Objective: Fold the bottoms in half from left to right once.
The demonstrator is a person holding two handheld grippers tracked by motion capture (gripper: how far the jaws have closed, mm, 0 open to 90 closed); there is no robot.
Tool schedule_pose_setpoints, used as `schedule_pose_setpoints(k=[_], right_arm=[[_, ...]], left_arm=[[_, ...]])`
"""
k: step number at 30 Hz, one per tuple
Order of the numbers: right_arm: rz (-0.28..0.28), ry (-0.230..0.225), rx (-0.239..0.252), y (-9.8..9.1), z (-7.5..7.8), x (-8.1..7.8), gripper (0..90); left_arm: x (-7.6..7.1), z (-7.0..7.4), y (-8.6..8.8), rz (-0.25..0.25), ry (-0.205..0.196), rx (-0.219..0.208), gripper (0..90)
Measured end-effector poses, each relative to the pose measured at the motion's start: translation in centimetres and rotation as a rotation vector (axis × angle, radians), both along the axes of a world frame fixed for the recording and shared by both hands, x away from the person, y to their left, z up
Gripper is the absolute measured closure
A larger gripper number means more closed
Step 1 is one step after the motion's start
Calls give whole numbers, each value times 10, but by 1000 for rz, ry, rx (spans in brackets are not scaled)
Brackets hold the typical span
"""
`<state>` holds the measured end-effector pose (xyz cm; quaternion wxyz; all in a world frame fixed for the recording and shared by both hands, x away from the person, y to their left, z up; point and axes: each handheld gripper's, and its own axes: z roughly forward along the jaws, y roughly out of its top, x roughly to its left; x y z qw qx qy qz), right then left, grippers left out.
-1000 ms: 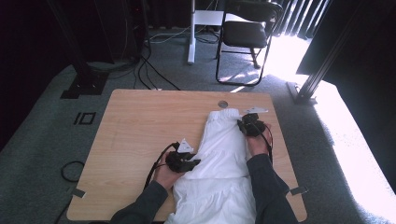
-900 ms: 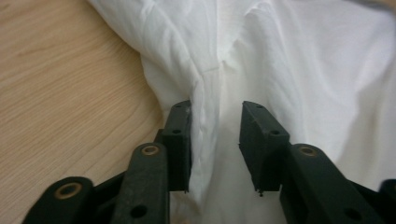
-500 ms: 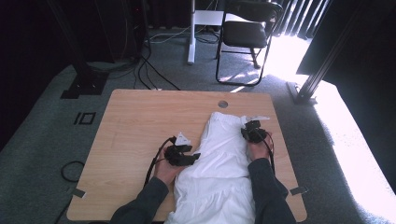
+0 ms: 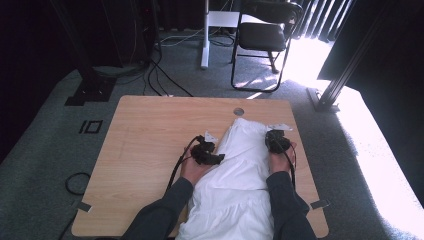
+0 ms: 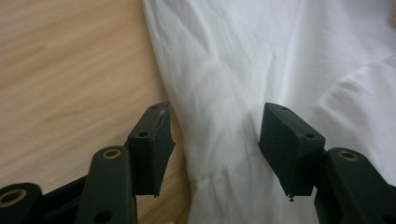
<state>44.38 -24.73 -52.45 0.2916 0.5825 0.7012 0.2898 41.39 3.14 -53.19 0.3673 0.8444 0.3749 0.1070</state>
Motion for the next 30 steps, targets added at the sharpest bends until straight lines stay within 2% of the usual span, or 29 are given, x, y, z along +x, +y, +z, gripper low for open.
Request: schedule_pose_setpoints(k=[1,3,4,5,6,7,9,10,11,12,13,14,16,20,21,22,23,24,26,27,29,30], right_arm=[[-13,38,32,-4,-8,2,730],[-20,52,38,-7,-11,4,616],[-20,52,38,-7,-11,4,616],[-34,77,54,-12,-12,8,536],[-36,79,63,-14,-13,9,520],[-42,105,85,-16,-15,12,495],[-43,145,117,-18,-18,15,548],[-43,145,117,-18,-18,15,548],[-23,148,129,-18,-20,16,647],[-8,146,130,-17,-20,16,704],[3,146,131,-15,-20,16,744],[3,146,131,-15,-20,16,744],[5,129,132,-11,-21,14,803],[14,112,147,-5,-23,13,815],[32,114,147,0,-23,13,816],[32,114,147,0,-23,13,816],[55,113,144,6,-23,13,816],[55,113,144,6,-23,13,816],[71,105,143,13,-24,12,815],[78,104,149,17,-24,11,814],[94,98,156,23,-25,9,812],[113,90,150,30,-25,5,809]], left_arm=[[0,-1,-1,-3,-1,3,449],[3,1,-1,-1,-8,0,449],[3,1,-1,-1,-8,0,449],[4,2,0,-1,-7,-1,449],[6,3,-1,0,-8,-6,448],[7,4,-2,0,-8,-1,447],[12,6,-3,0,-12,3,446],[15,7,-4,5,-8,-7,446],[18,7,-5,6,-4,-12,445],[24,9,-6,4,2,-20,444],[24,9,-6,4,2,-20,444],[27,10,-8,5,1,-26,444],[33,11,-10,-2,0,-28,436],[48,10,-17,18,17,-36,423],[55,8,-20,40,28,-36,417],[55,8,-20,40,28,-36,418],[61,3,-23,48,47,-2,425],[61,3,-23,48,47,-2,445],[63,-4,-24,63,79,23,477],[62,-7,-22,67,76,29,505],[60,-8,-19,80,70,14,529],[55,-9,-15,75,54,27,541]])
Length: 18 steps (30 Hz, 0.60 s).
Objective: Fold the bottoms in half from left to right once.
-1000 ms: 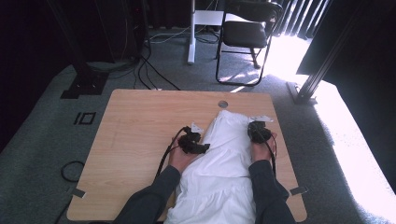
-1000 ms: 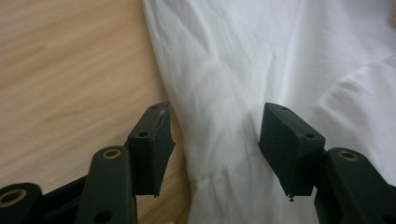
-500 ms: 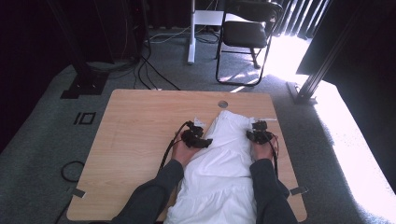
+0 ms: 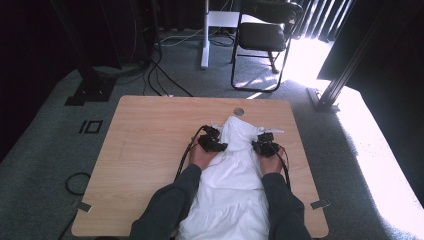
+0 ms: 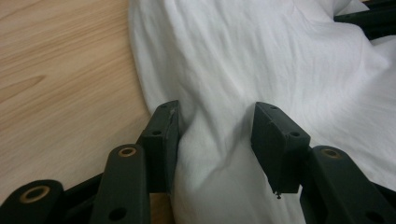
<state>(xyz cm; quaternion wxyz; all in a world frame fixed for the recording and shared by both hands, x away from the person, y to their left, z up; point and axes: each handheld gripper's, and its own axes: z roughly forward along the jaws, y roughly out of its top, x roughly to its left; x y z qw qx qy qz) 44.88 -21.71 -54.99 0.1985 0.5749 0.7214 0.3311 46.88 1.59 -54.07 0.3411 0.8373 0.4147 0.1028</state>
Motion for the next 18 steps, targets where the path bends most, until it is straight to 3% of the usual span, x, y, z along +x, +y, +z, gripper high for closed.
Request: schedule_pose_setpoints(k=[4,5,10,18], right_arm=[[22,-8,1,8,-1,-6,807],[32,-12,15,11,-2,-10,805],[68,-3,16,18,-1,-19,802],[107,-10,25,29,-2,-36,795]], left_arm=[[-6,-1,5,3,-13,0,554],[-15,-2,16,0,-21,-5,577],[-35,-3,35,-10,-27,-10,629],[-69,-5,52,-6,-44,-15,646]])
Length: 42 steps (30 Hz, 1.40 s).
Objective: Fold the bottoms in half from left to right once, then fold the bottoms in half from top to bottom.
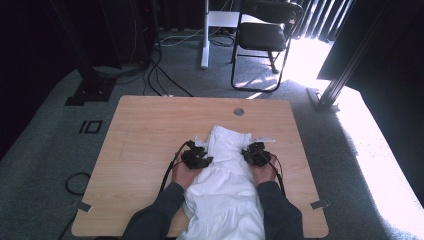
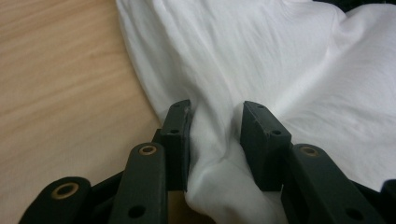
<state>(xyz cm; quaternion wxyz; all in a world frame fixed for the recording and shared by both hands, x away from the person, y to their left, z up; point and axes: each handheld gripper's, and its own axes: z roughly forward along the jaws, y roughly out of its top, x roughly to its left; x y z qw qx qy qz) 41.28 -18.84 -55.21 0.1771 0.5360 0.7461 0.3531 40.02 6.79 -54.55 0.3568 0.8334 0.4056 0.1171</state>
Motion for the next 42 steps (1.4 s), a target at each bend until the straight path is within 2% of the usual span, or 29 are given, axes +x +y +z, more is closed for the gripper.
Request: schedule_pose_setpoints(k=[6,8,10,11,12,13,15,18,20,21,22,24,26,29,30,31,32,34,35,36,38,39,40,42], right_arm=[[23,2,0,4,0,-8,791],[24,2,4,5,0,-8,790],[25,2,4,5,0,-9,791],[26,2,3,5,0,-8,790],[26,3,6,4,0,-8,791],[26,4,8,4,0,-8,791],[26,3,13,3,0,-8,792],[28,4,13,3,0,-8,792],[29,4,12,3,0,-8,793],[30,4,12,3,0,-8,792],[30,4,13,3,0,-8,793],[32,5,13,3,0,-8,793],[34,9,17,2,0,-7,794],[37,14,22,1,0,-6,794],[26,25,17,-3,2,-3,757],[26,25,17,-3,2,-3,757],[-10,40,43,-10,2,1,675],[-29,60,85,-16,4,5,568],[-36,60,95,-17,6,7,479],[-36,46,105,-18,10,7,408],[-31,32,124,-17,16,9,327],[-24,37,126,-16,17,12,285],[-24,37,126,-16,17,12,285],[-31,69,89,-12,14,19,211]], left_arm=[[-18,-1,5,0,-12,-3,648],[-19,-1,5,-3,-11,-1,648],[-18,-1,7,-17,8,-28,608],[-16,-1,8,-14,28,-48,565],[-12,1,9,-6,32,-53,520],[-9,3,9,4,26,-60,487],[1,9,11,31,20,-108,438],[17,21,12,66,1,-175,406],[28,27,9,60,11,-209,404],[33,28,5,44,23,-207,389],[39,27,-1,30,32,-171,377],[46,23,-8,43,35,-132,374],[54,15,-13,63,59,-92,376],[60,4,-14,67,89,-75,415],[60,3,-13,67,78,-64,513],[60,4,-13,64,76,-57,513],[60,4,-13,57,74,-43,553],[59,4,-12,49,71,-42,559],[59,4,-11,48,71,-49,559],[60,3,-11,49,73,-52,559],[60,3,-11,49,75,-54,558],[60,4,-11,47,75,-53,558],[60,4,-11,47,75,-53,557],[60,3,-11,45,73,-54,556]])
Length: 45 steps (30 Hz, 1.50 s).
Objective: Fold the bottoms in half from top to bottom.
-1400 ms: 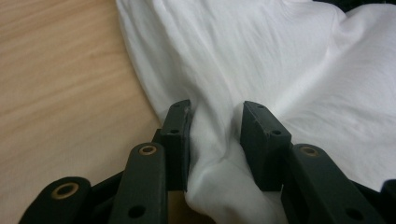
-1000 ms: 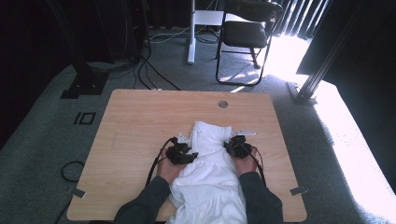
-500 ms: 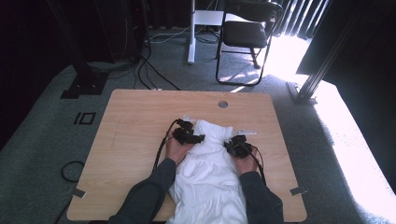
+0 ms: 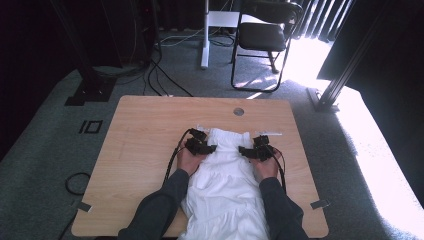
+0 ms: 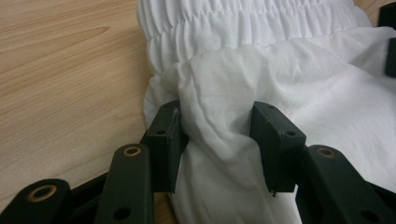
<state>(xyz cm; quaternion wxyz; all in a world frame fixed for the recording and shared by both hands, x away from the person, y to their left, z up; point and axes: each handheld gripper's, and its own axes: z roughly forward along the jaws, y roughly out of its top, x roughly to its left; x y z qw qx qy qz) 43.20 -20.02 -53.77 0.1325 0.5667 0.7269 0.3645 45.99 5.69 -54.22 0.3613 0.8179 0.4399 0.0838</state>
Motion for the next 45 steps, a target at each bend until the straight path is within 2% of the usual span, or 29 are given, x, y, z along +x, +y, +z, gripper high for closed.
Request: schedule_pose_setpoints(k=[1,2,3,5,6,7,8,9,10,12,13,14,15,18,19,20,21,24,25,28,32,34,35,37,40,41,42,44,45], right_arm=[[0,42,-21,4,-7,8,209],[0,42,-21,4,-7,8,209],[-8,21,-50,7,-9,10,215],[3,19,-52,9,-9,10,216],[18,12,-104,14,-9,10,295],[18,12,-104,14,-9,10,295],[55,0,-151,17,-7,10,486],[69,3,-154,17,-6,11,572],[69,3,-154,17,-6,11,572],[95,24,-130,15,-4,13,697],[106,52,-91,12,-3,17,785],[106,52,-91,12,-3,17,785],[103,61,-59,9,-4,20,817],[112,50,-49,7,1,22,829],[122,32,-51,6,5,22,830],[125,15,-43,5,10,22,830],[124,-4,-22,1,19,24,831],[138,-59,32,-8,42,30,832],[141,-78,28,-9,51,31,833],[151,-145,28,-13,76,34,833],[149,-262,33,-19,118,35,832],[141,-303,45,-21,134,34,831],[141,-303,45,-21,134,34,831],[143,-319,41,-22,146,32,829],[151,-321,34,-23,148,29,828],[163,-315,41,-27,145,17,827],[167,-311,48,-29,143,13,826],[172,-310,49,-31,141,7,826],[186,-300,60,-36,136,-6,825]], left_arm=[[0,0,0,-6,-1,-4,549],[0,0,0,-6,-1,-4,540],[0,-1,1,-25,-4,-8,521],[0,-1,1,-30,-7,-6,519],[0,-1,1,-36,-9,1,529],[0,-1,1,-36,-11,7,529],[0,0,1,-32,-14,18,580],[0,0,1,-29,-13,26,615],[0,1,0,-22,-12,33,615],[1,1,-1,-33,1,44,748],[3,1,-1,-37,20,32,844],[3,1,-1,-37,20,32,858],[6,2,0,-33,47,7,865],[8,7,1,-33,36,-7,871],[9,12,2,-36,26,-19,871],[10,18,4,-35,12,-56,872],[11,23,5,-39,-4,-70,872],[15,50,7,-50,-68,-111,871],[16,57,7,-48,-84,-119,871],[21,93,5,-60,-160,-118,871],[26,130,4,-75,-233,-148,869],[26,145,3,-81,-257,-163,868],[26,145,3,-81,-257,-163,868],[24,152,3,-91,-264,-163,868],[19,151,3,-109,-259,-162,866],[8,147,2,-134,-247,-172,863],[8,147,2,-134,-247,-172,862],[-5,143,1,-162,-251,-180,861],[-10,142,1,-174,-253,-179,859]])
